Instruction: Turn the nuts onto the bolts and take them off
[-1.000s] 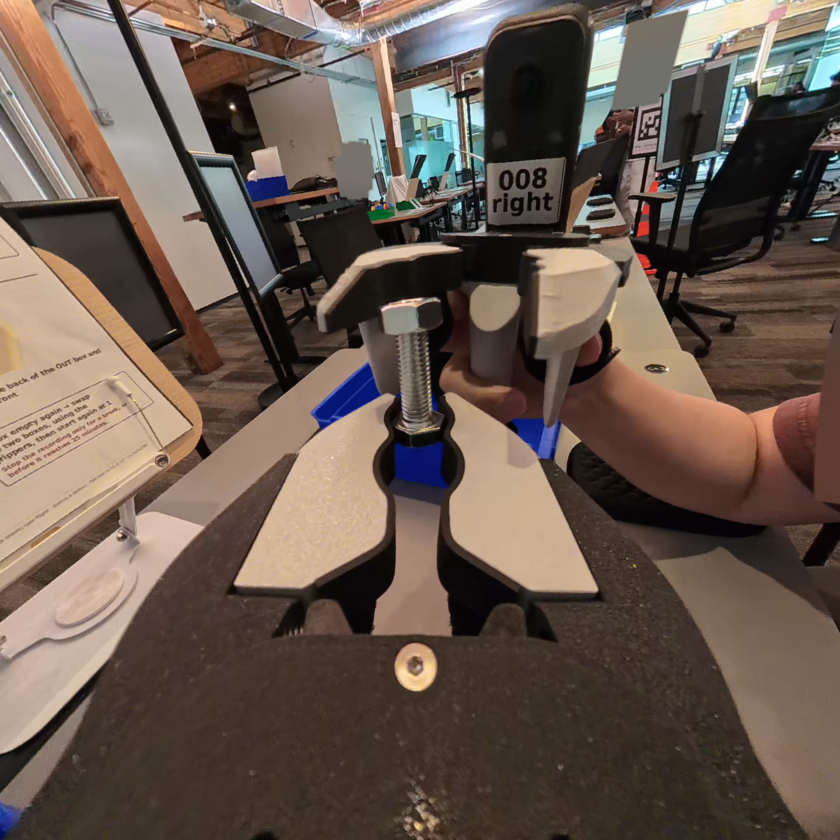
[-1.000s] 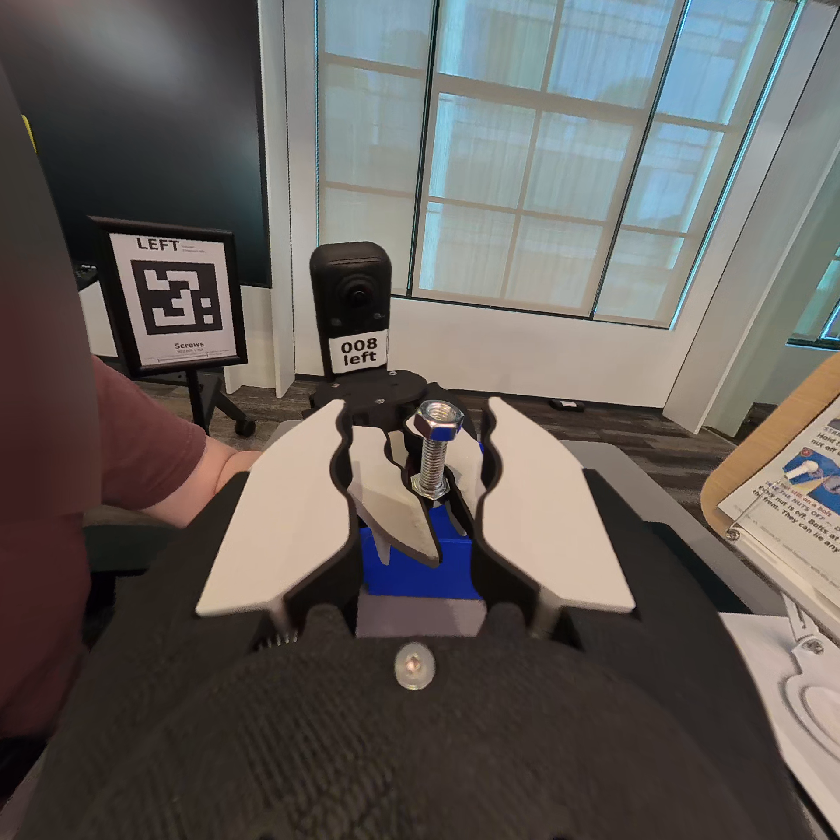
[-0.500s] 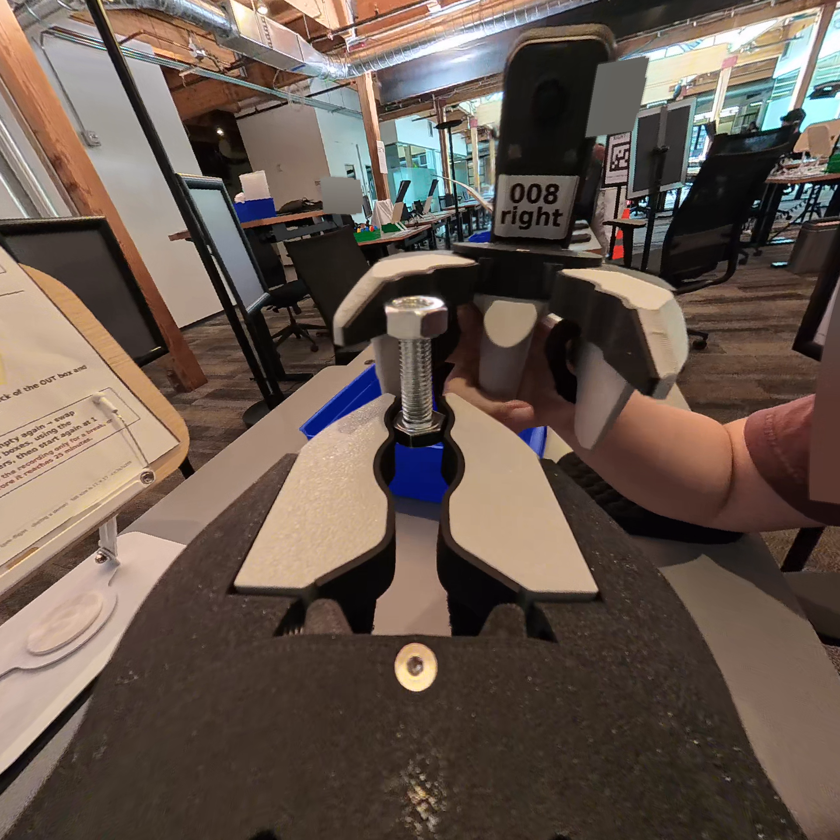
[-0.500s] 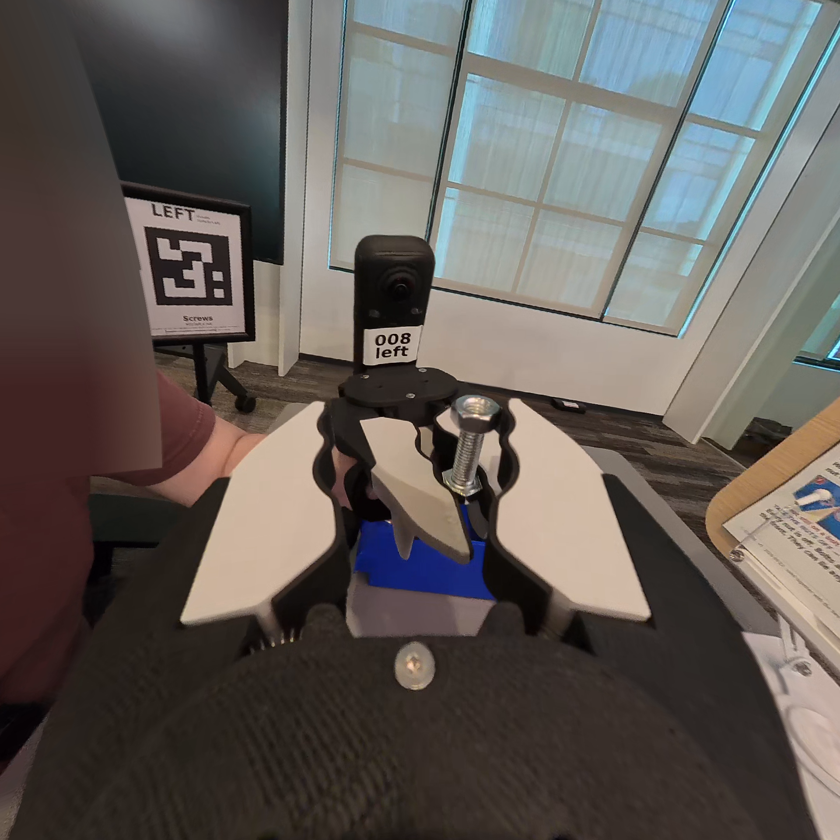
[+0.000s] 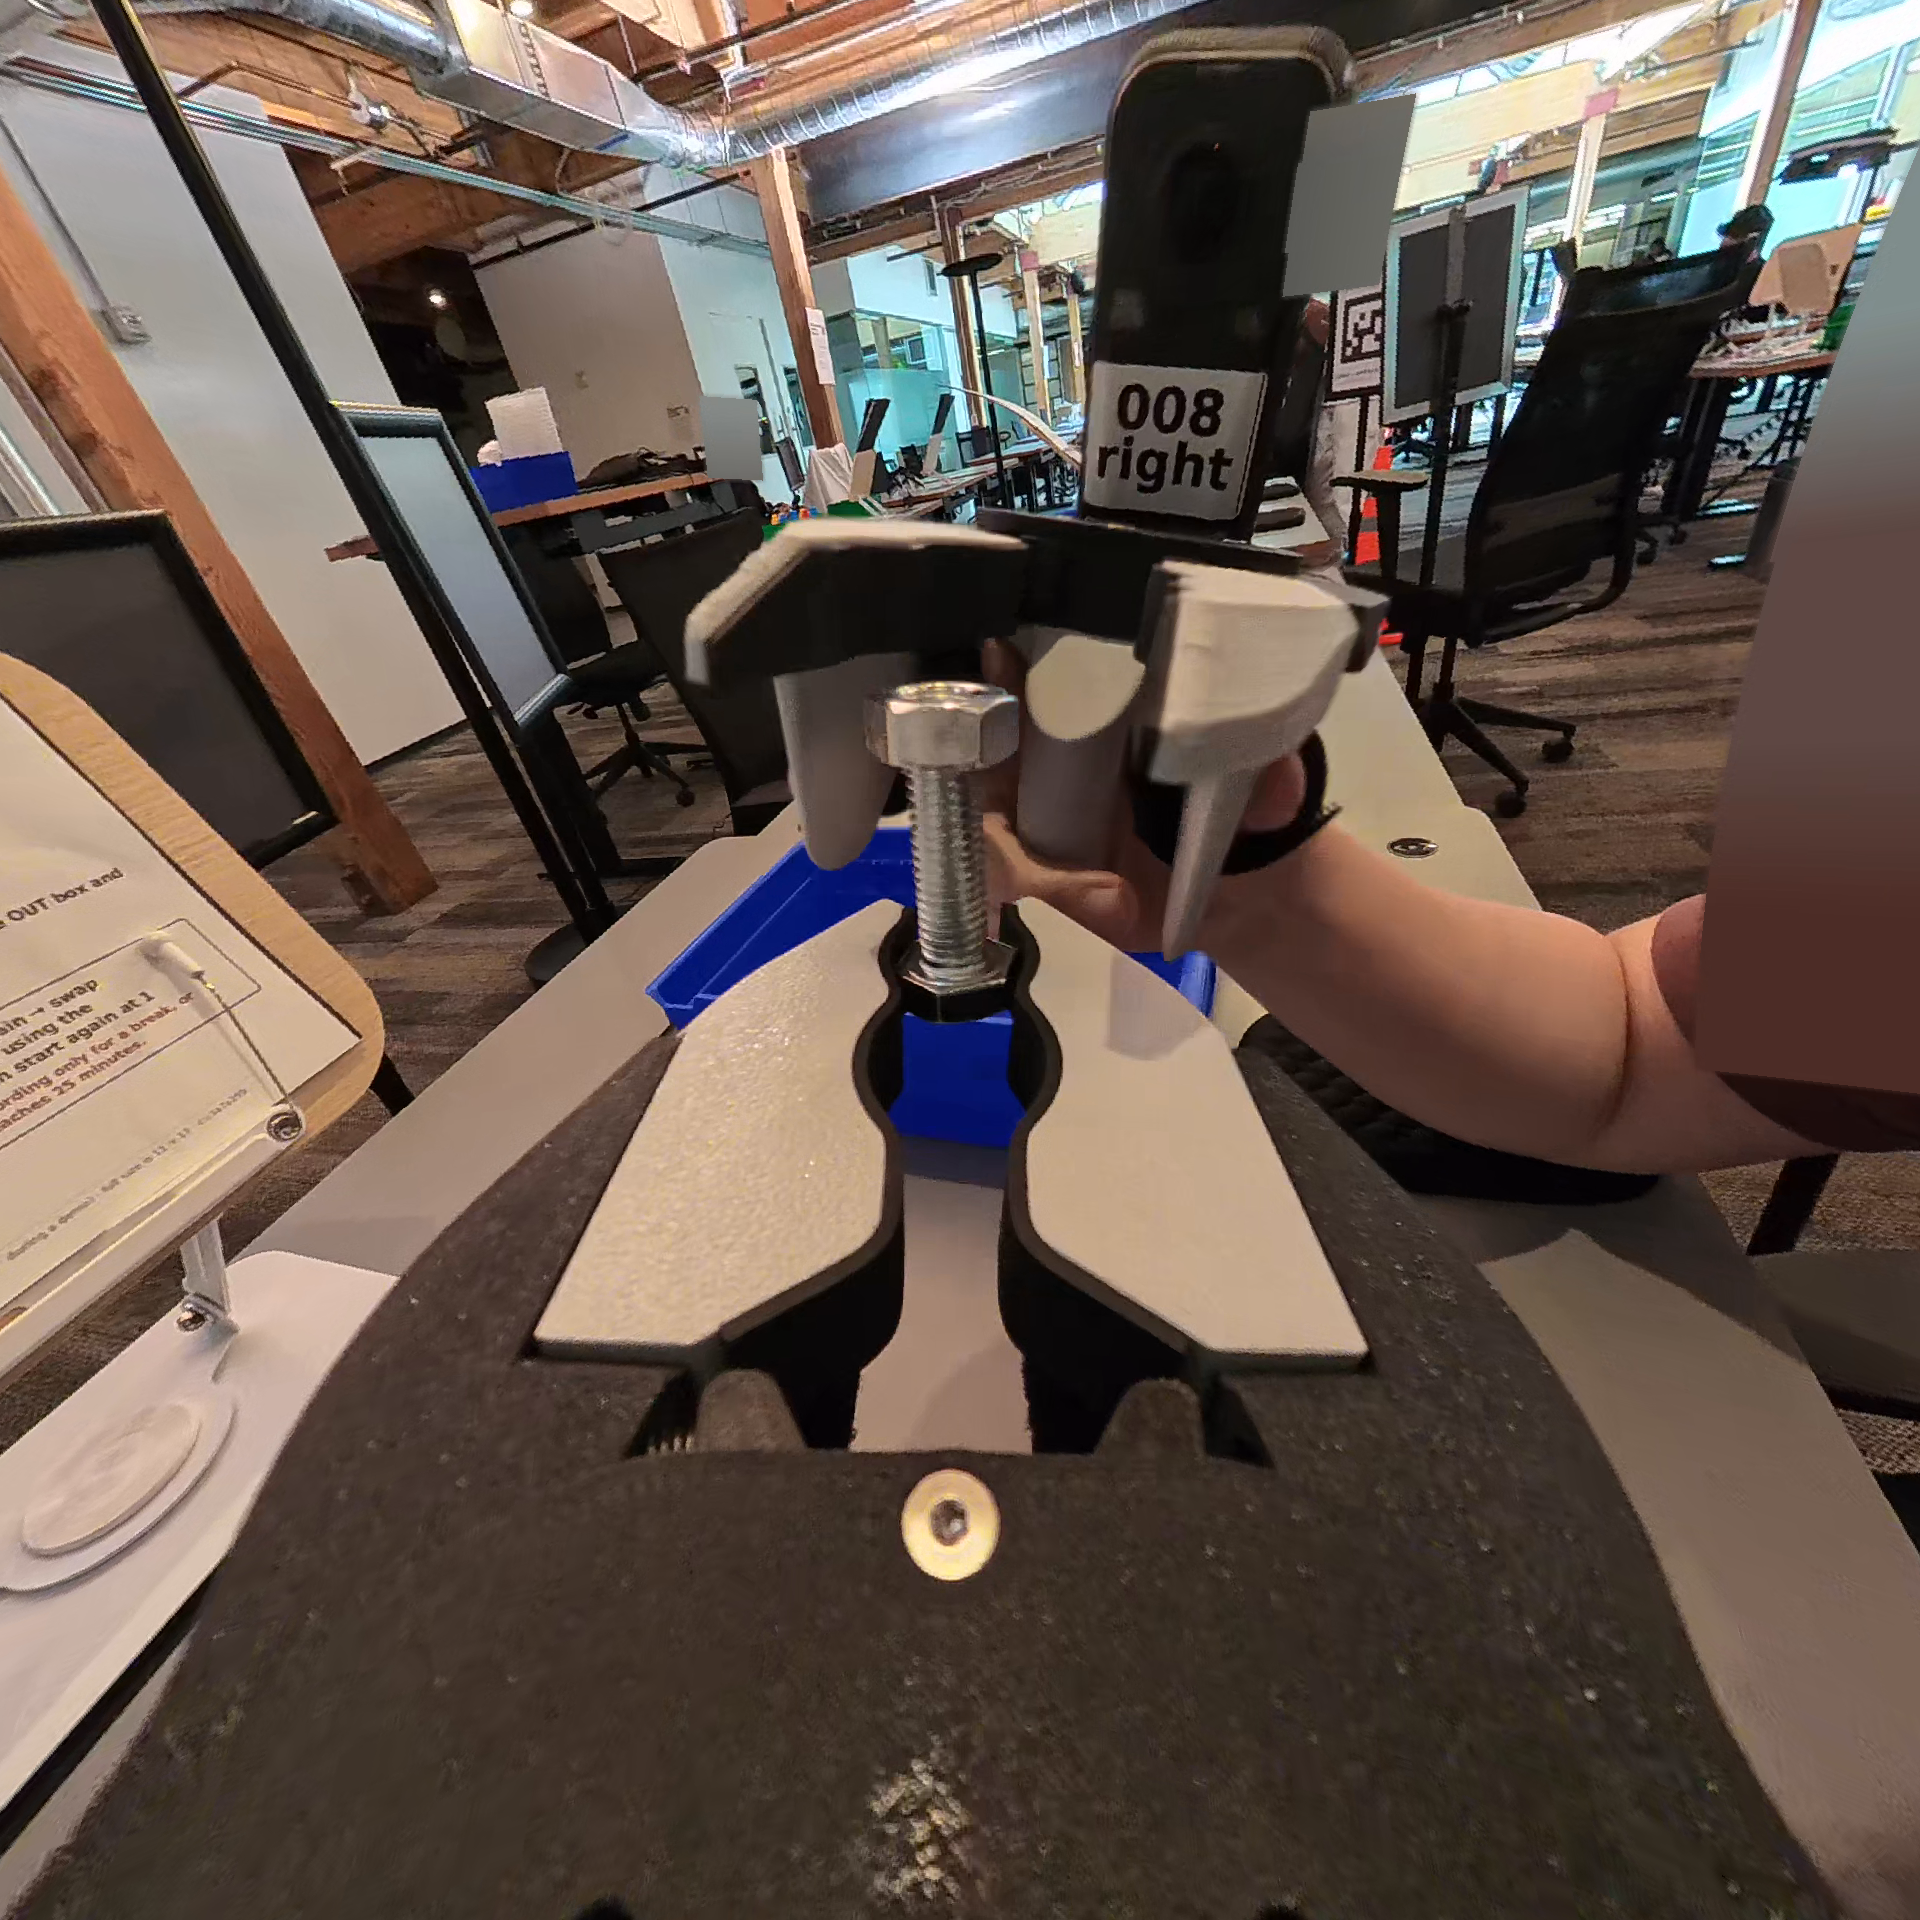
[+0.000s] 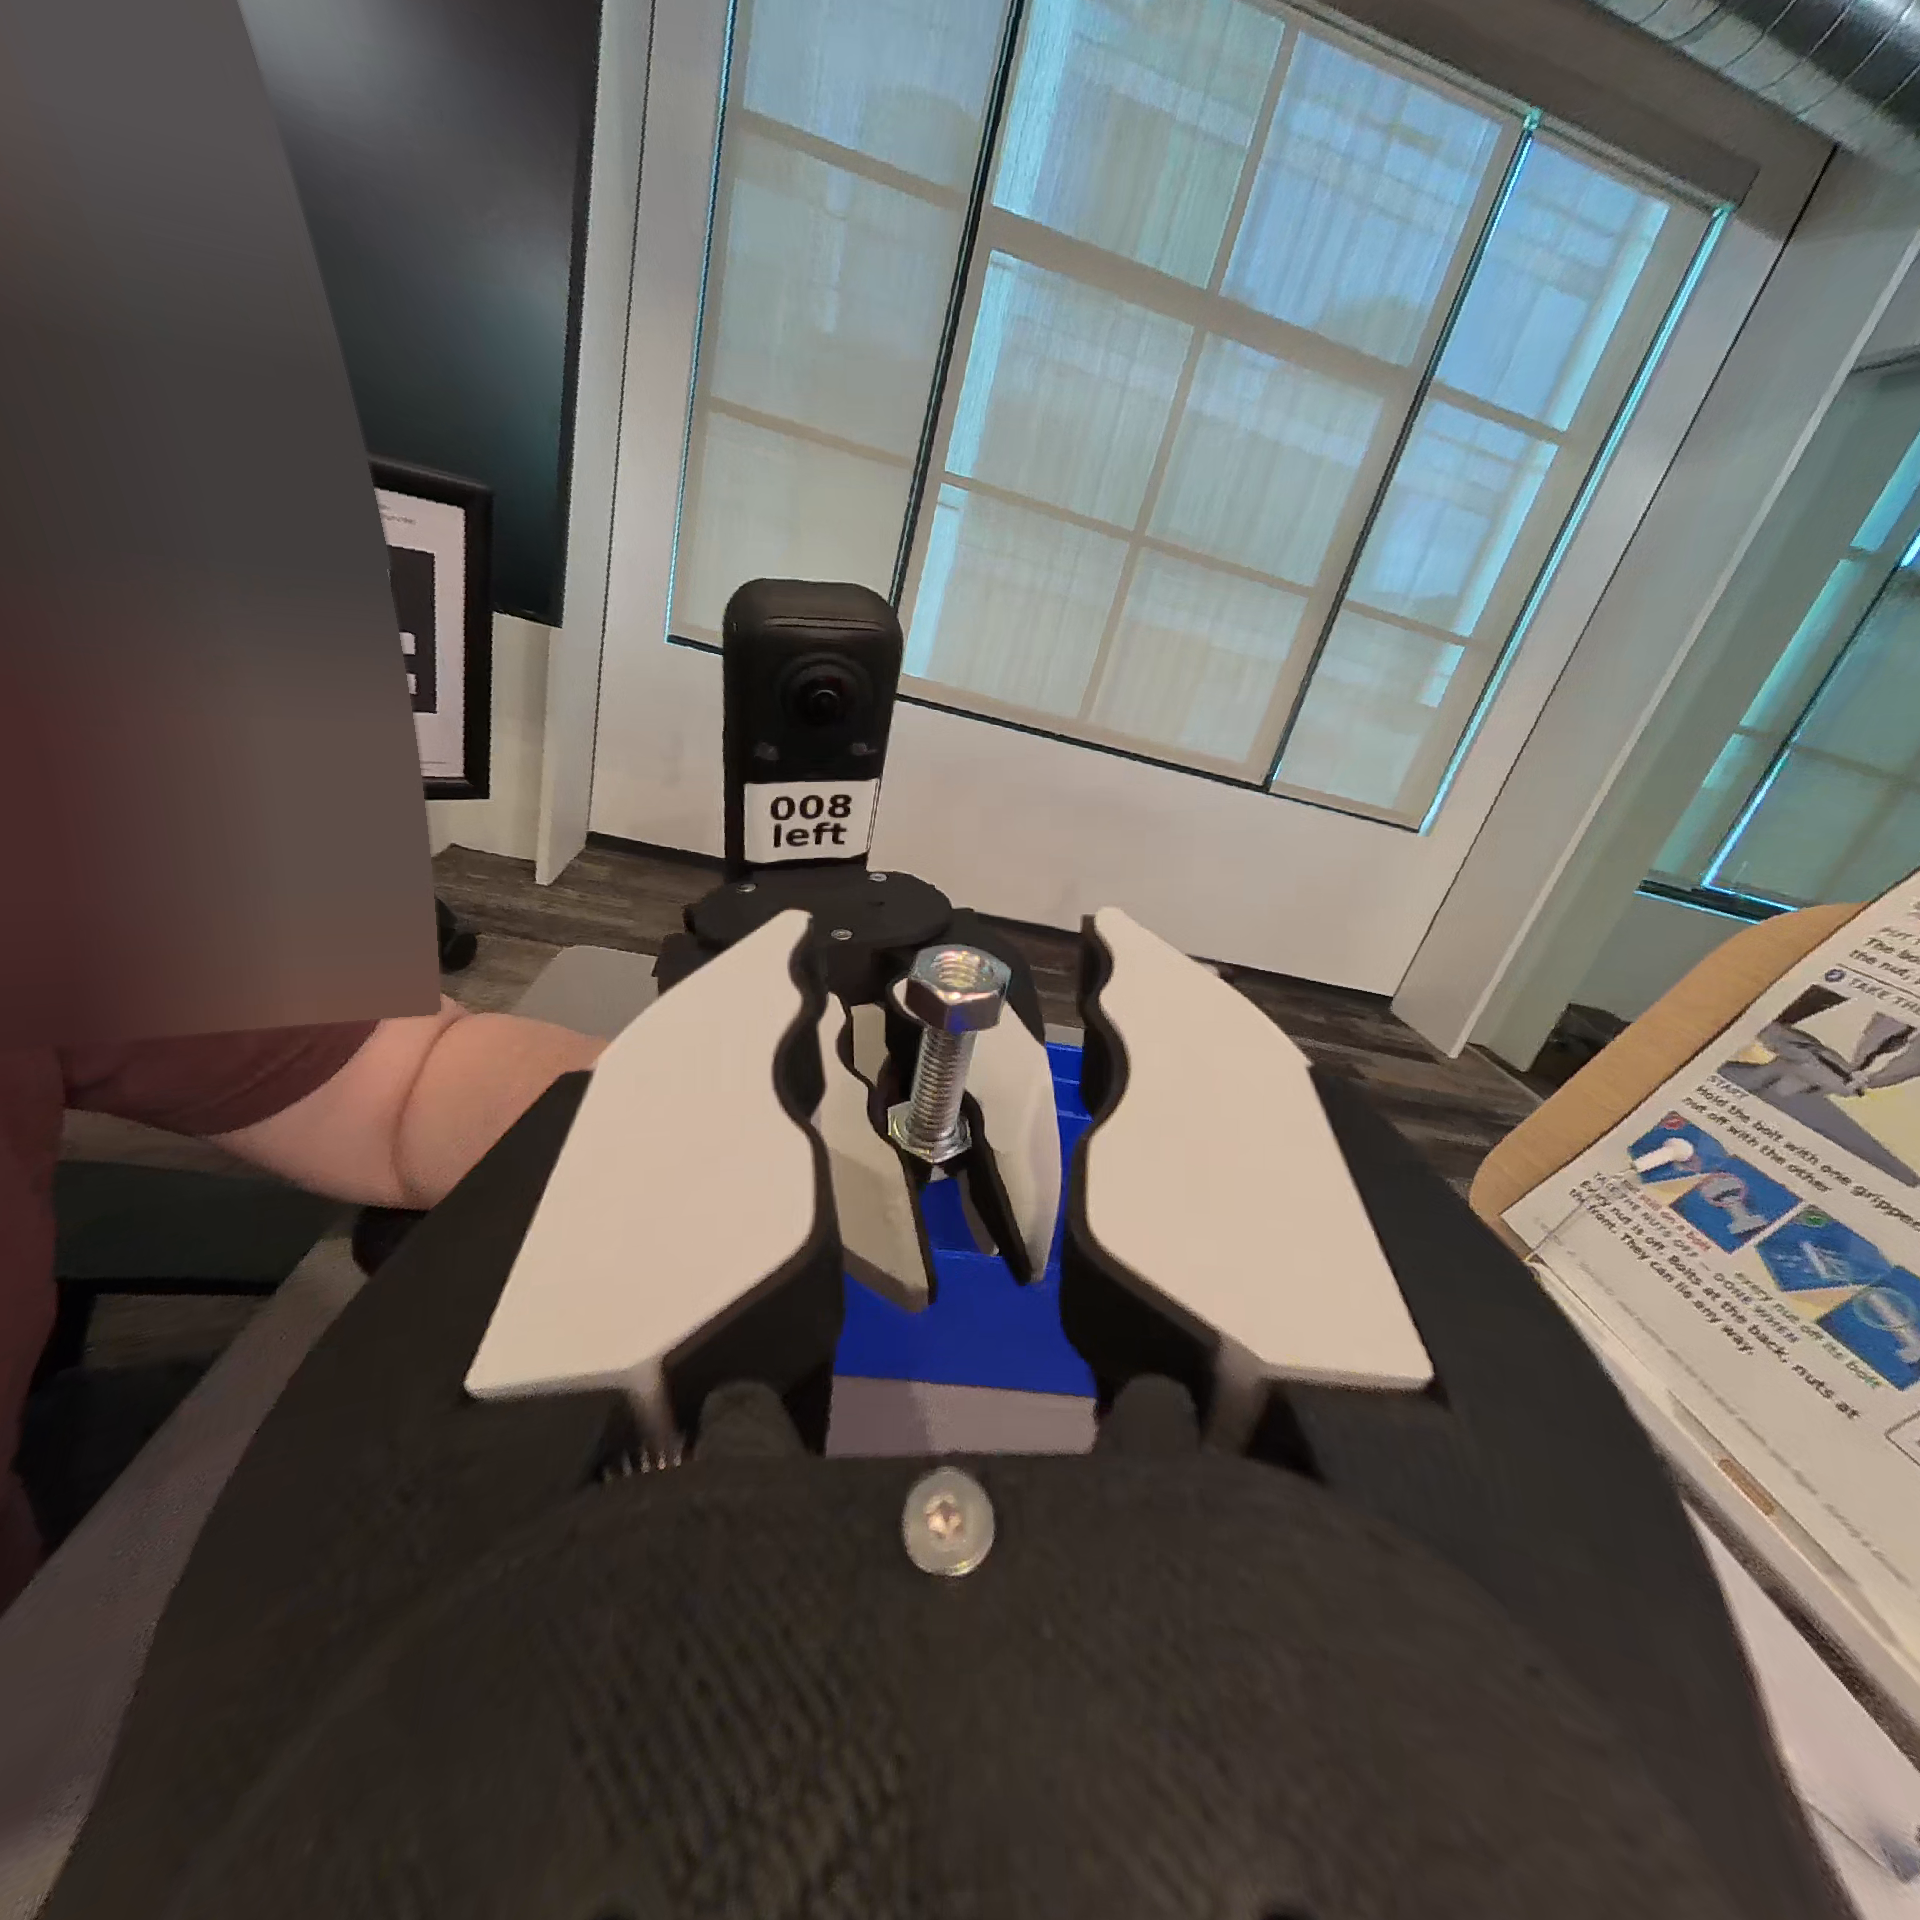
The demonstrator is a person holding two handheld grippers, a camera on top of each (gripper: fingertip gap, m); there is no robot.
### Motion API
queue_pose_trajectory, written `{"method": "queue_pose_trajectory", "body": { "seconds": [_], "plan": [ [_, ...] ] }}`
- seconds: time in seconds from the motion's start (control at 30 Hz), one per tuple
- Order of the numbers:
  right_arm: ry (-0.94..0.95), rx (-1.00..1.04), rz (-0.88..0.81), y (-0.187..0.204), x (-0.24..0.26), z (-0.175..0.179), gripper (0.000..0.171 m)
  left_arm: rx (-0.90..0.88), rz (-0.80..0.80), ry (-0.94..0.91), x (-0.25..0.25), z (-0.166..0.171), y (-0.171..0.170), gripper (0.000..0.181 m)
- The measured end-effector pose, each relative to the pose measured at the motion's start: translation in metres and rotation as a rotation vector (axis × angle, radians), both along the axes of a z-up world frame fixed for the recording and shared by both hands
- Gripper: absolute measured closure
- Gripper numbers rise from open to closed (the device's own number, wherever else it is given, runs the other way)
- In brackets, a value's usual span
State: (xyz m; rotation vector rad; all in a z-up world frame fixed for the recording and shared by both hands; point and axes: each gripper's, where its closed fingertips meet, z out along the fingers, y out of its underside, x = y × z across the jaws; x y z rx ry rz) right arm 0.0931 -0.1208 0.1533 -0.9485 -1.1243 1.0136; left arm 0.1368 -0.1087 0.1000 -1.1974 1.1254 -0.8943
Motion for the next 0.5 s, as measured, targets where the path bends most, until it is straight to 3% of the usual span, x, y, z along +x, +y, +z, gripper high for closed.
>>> {"method": "queue_pose_trajectory", "body": {
  "seconds": [0.13,0.3,0.5],
  "plan": [
    [-0.016,-0.050,0.080,-0.005,0.010,0.001,0.142,0.000,0.001,-0.004,-0.001,0.002,0.000,0.166],
    [-0.008,-0.124,0.100,0.000,0.013,0.002,0.142,0.000,0.004,0.006,0.000,0.000,0.001,0.166],
    [-0.060,-0.074,0.050,0.000,0.007,-0.004,0.148,0.006,0.009,0.016,0.001,-0.002,0.001,0.166]
  ]
}}
